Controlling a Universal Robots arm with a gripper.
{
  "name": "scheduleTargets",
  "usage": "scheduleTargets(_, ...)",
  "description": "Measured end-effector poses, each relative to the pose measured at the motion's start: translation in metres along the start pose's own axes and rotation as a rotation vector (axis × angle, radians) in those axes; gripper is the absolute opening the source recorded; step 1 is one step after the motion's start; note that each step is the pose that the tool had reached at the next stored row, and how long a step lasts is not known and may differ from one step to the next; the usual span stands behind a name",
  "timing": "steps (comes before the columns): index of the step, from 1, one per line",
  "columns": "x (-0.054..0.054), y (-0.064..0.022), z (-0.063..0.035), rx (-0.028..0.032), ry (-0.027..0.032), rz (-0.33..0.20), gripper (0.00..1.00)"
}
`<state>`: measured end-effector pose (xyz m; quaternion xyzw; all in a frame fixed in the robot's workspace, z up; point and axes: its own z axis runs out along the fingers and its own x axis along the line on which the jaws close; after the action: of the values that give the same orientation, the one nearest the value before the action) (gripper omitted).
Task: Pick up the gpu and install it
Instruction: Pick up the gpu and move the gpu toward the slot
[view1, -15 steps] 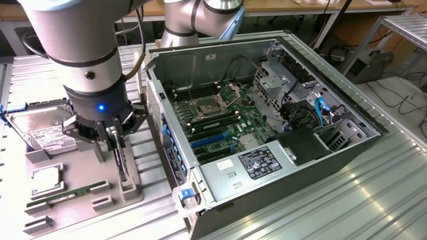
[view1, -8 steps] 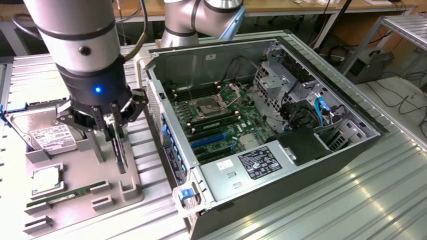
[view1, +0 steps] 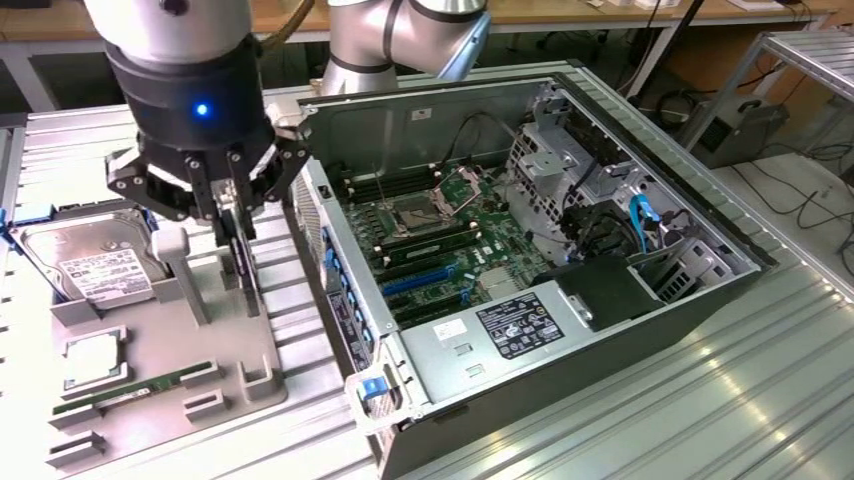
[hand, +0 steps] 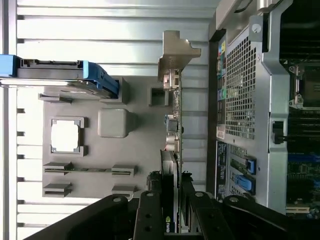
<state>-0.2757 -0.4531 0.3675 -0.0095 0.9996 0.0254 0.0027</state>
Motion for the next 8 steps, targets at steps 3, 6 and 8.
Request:
scheduleTargets(3, -0.008, -0.0010, -0.0184, -0.0041, 0.0013, -0.005, 0.26)
scheduleTargets(6, -0.020, -0.0022, -0.0369, -0.0063, 0.0048, -0.007, 0.26)
scheduleTargets(8, -0.030, -0.0034, -0.0516, -0.0078, 0.0090, -0.008, 0.26)
